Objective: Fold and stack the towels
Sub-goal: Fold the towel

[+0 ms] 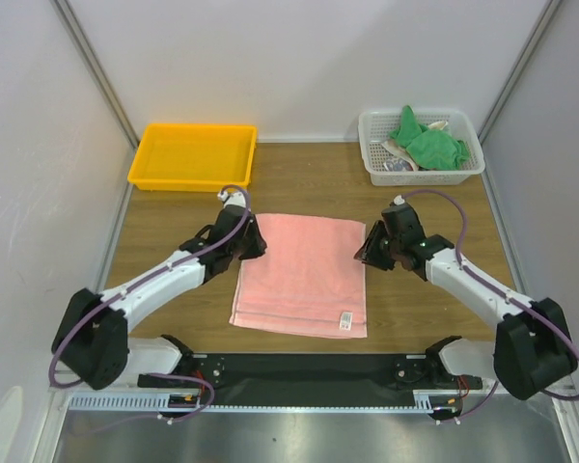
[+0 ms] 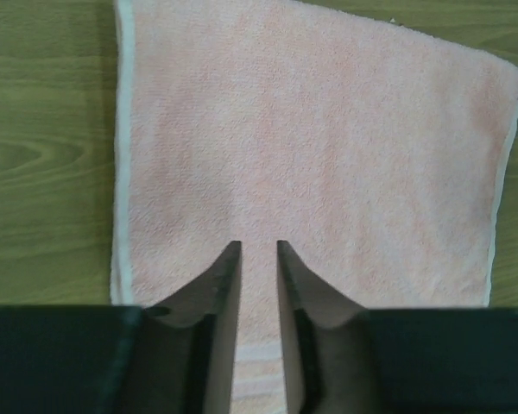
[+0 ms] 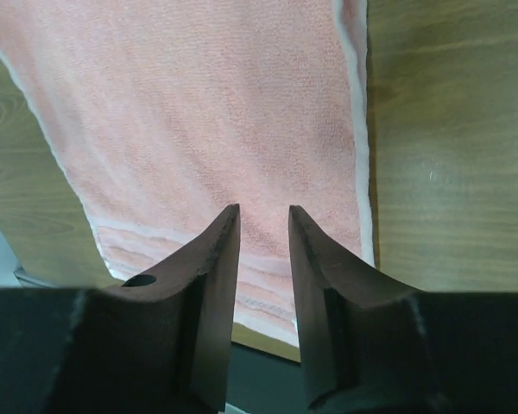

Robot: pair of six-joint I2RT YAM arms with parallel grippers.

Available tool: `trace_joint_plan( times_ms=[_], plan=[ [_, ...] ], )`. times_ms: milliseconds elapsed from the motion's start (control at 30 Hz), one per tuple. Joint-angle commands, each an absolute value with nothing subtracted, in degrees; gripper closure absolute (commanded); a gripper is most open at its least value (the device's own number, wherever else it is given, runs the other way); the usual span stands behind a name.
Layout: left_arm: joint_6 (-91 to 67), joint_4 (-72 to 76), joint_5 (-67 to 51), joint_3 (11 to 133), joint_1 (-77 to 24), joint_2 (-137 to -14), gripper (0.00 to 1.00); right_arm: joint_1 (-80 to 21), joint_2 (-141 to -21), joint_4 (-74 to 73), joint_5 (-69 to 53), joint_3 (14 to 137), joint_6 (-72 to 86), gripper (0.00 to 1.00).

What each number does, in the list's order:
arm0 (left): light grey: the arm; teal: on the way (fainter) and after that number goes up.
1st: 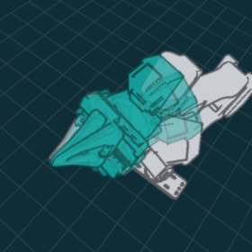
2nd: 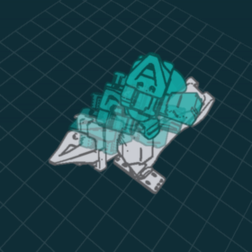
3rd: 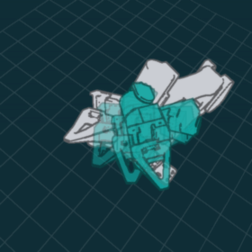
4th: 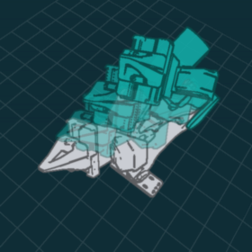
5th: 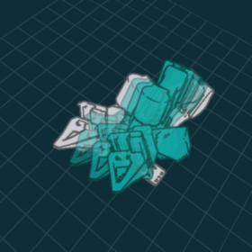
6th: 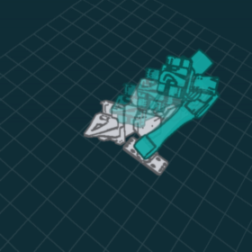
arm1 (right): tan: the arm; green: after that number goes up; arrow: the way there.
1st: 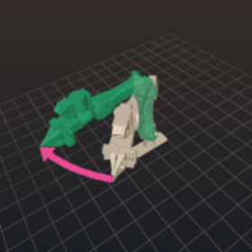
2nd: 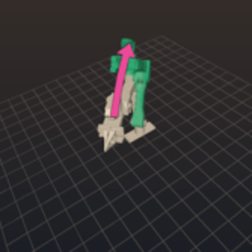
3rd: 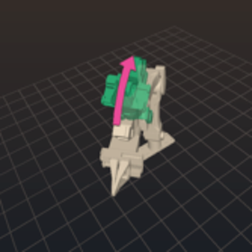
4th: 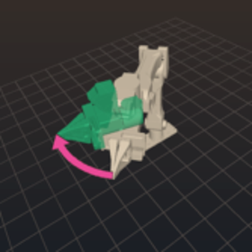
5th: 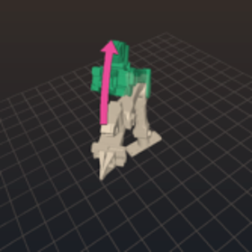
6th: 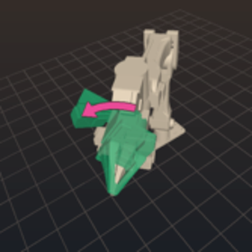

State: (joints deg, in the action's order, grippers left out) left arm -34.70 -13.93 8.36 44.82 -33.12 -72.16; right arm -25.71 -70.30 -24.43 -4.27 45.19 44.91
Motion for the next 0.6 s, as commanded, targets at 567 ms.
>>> trace_joint_plan(
  times_ms=[567],
  plan=[
    [-40.16,-7.12,15.82,42.98,-33.75,-87.98,0.96,-23.38,-95.62,-3.34,-6.86,47.54,40.00,0.85]
  ],
)
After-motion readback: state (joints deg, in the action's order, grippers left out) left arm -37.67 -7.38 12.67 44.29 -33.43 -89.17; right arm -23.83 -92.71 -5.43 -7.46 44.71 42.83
